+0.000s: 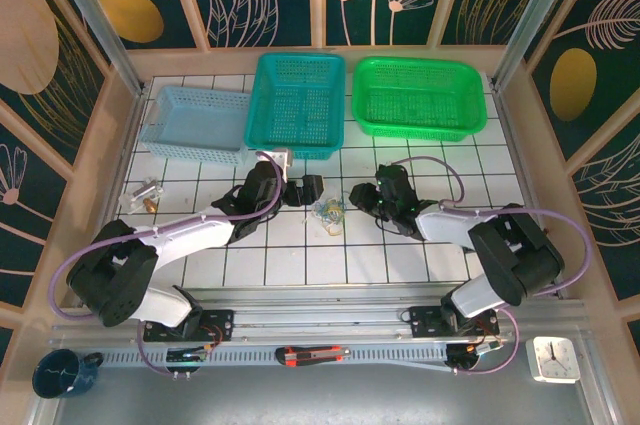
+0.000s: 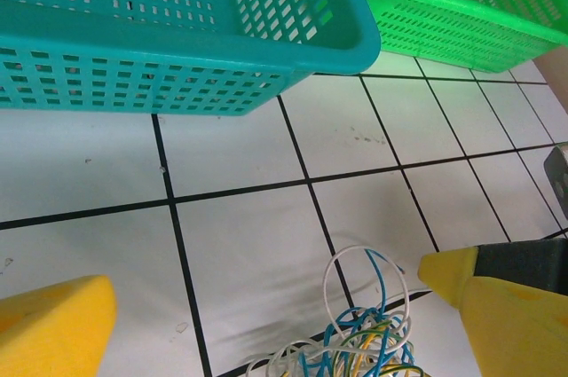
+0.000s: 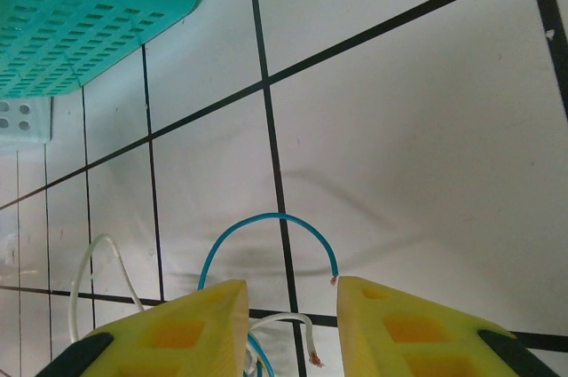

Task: Untangle the cables

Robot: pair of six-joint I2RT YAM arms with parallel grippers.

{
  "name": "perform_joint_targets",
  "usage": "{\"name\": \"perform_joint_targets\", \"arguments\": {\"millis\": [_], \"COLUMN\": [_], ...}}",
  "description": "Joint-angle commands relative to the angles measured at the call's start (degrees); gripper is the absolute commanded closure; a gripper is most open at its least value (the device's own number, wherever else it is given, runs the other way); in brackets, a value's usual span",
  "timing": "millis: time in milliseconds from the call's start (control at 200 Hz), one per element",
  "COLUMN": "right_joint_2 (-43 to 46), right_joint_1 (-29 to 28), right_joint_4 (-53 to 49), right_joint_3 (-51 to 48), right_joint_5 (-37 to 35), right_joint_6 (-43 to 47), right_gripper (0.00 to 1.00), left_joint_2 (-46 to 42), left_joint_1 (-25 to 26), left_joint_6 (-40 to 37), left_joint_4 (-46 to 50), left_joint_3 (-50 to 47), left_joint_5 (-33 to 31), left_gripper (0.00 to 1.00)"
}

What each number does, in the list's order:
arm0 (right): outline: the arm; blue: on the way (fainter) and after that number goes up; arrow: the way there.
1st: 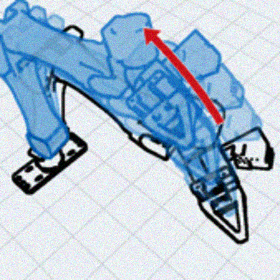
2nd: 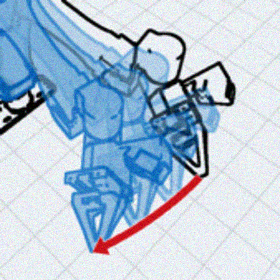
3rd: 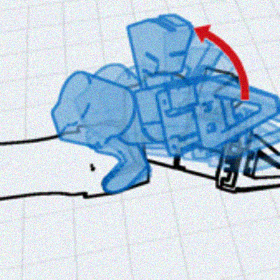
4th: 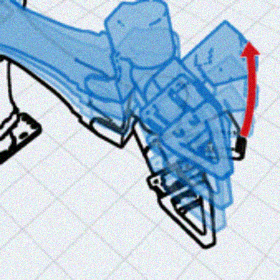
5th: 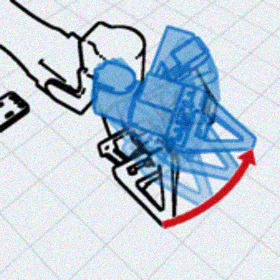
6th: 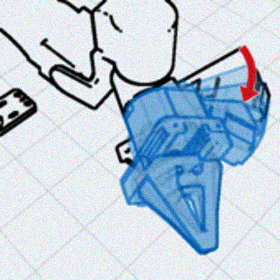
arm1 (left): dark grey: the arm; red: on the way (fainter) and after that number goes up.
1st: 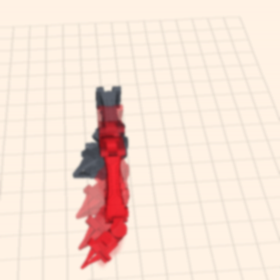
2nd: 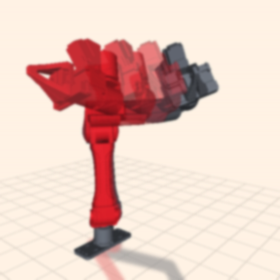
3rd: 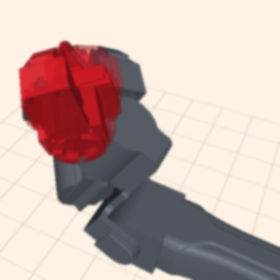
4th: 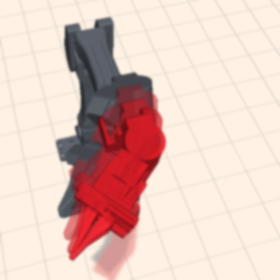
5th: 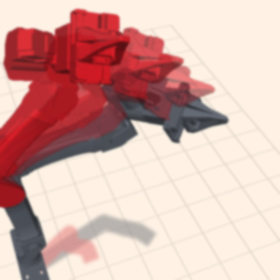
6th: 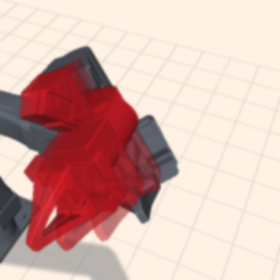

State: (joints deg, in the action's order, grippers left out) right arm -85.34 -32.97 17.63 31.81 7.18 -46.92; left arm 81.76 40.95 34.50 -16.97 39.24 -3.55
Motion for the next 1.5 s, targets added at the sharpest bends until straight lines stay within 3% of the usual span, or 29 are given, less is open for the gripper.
{"name": "perform_joint_targets", "arguments": {"millis": [0,355,425,540,1006,1496], "right_joint_2": [-0.95,-2.13,-2.01,-1.24,8.02,12.48], "right_joint_1": [0.04,-0.56,-0.55,-0.60,-3.49,-5.13], "right_joint_4": [2.26,2.93,2.98,2.55,-3.07,-6.58], "right_joint_3": [-0.17,-0.69,-0.78,-0.38,4.73,11.14], "right_joint_5": [0.38,0.47,0.60,0.90,0.64,3.76], "right_joint_6": [-0.84,-1.02,-0.86,-0.30,2.77,4.36], "right_gripper": [0.68,0.68,0.76,1.00,1.00,1.00], "left_joint_2": [0.45,0.42,0.43,0.85,7.01,15.47], "left_joint_1": [0.45,0.51,0.56,0.70,3.48,3.83], "left_joint_6": [-0.92,-0.75,-0.88,-1.84,-4.07,-4.79], "left_joint_4": [0.89,1.02,1.01,1.69,2.37,-0.87], "left_joint_3": [1.71,1.92,1.89,2.71,6.43,0.16], "left_joint_5": [-0.34,-0.27,-0.17,-0.30,-2.10,-3.70], "left_gripper": [0.01,0.01,0.01,0.01,0.01,0.01]}}
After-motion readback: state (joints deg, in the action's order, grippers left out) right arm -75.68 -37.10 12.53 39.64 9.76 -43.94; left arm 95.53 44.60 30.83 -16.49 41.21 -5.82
